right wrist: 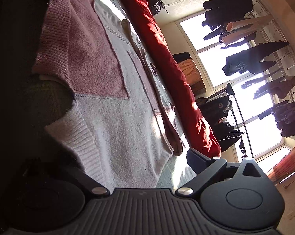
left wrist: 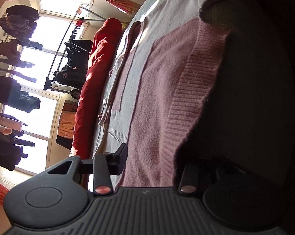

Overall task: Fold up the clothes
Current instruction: 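Close both grippers on the ribbed hem and lift it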

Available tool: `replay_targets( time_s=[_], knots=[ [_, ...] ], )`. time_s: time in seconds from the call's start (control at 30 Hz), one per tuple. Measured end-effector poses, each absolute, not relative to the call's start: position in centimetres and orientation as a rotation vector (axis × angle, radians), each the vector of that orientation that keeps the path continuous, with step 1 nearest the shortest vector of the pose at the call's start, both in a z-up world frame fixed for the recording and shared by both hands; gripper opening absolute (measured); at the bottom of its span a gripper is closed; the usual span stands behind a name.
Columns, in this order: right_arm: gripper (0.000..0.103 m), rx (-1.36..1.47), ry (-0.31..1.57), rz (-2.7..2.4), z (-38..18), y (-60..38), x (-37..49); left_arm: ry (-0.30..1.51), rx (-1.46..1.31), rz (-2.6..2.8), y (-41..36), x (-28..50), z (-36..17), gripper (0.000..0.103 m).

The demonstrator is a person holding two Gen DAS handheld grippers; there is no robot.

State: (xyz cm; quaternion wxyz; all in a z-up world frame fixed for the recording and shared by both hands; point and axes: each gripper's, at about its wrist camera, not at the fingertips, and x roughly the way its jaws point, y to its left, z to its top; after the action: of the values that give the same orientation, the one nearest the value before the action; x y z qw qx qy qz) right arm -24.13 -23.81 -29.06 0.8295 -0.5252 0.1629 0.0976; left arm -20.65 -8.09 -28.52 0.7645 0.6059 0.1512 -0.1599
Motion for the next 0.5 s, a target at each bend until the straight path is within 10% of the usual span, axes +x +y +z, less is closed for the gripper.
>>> replay_targets(
  time_s=[0.27, 0.5],
  knots=[
    [0.069, -1.098, 0.437, 0.272, -28.64, -23.86, -24.67, 0.352, 1.367, -0.375, -8.58, -20.92, -28.83, 0.016],
    [0.01, -1.052, 0.576, 0.364, -28.24, -23.19, -24.4, 0.336, 1.356, -0.362, -8.89, -20.69, -28.15, 0.008]
  ],
)
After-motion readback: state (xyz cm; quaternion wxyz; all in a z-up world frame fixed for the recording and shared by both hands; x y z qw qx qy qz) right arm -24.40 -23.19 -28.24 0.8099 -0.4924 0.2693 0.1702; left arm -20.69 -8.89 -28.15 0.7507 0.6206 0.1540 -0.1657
